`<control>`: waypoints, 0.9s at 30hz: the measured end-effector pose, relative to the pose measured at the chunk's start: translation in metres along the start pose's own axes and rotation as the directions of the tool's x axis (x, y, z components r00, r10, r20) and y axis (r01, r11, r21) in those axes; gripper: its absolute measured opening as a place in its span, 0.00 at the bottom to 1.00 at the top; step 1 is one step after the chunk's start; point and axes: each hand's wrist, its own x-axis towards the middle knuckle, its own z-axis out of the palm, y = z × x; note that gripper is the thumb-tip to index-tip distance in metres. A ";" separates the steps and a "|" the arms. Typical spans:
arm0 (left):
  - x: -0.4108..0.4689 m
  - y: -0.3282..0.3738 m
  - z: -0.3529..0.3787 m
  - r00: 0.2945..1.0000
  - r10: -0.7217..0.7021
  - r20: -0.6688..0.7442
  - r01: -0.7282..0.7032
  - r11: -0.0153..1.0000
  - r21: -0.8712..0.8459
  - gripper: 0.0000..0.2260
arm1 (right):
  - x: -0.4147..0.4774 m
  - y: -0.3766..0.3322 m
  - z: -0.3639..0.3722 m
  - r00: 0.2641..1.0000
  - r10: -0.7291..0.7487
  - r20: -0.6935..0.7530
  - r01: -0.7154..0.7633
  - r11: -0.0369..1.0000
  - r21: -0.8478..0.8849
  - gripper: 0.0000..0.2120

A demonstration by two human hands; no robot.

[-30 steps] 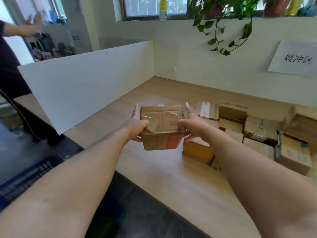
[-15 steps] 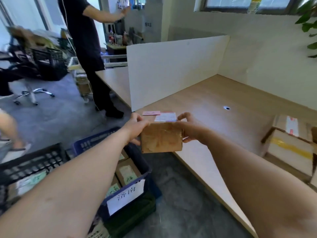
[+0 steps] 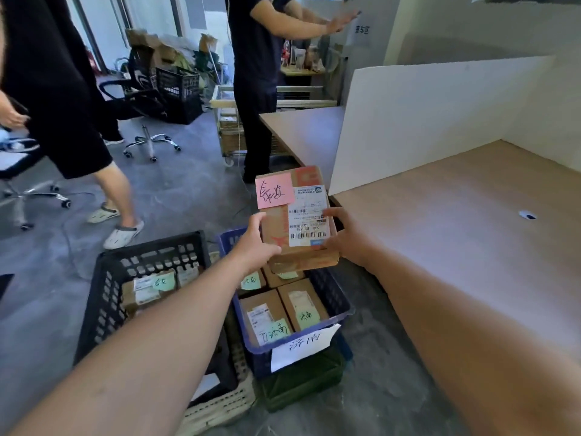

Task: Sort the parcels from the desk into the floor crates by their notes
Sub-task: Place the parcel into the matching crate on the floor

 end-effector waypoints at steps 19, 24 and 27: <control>0.036 -0.057 -0.075 0.935 -0.205 -0.291 0.208 0.978 -0.021 0.32 | 0.094 -0.041 0.093 0.962 -0.154 0.225 0.189 0.972 -0.141 0.29; 0.050 -0.076 -0.102 0.883 -0.272 -0.382 0.296 0.955 0.005 0.32 | 0.140 -0.056 0.134 0.918 -0.212 0.335 0.299 0.926 -0.233 0.36; 0.049 -0.095 -0.115 0.860 -0.306 -0.409 0.331 0.944 -0.010 0.32 | 0.153 -0.062 0.158 0.893 -0.205 0.400 0.327 0.907 -0.266 0.36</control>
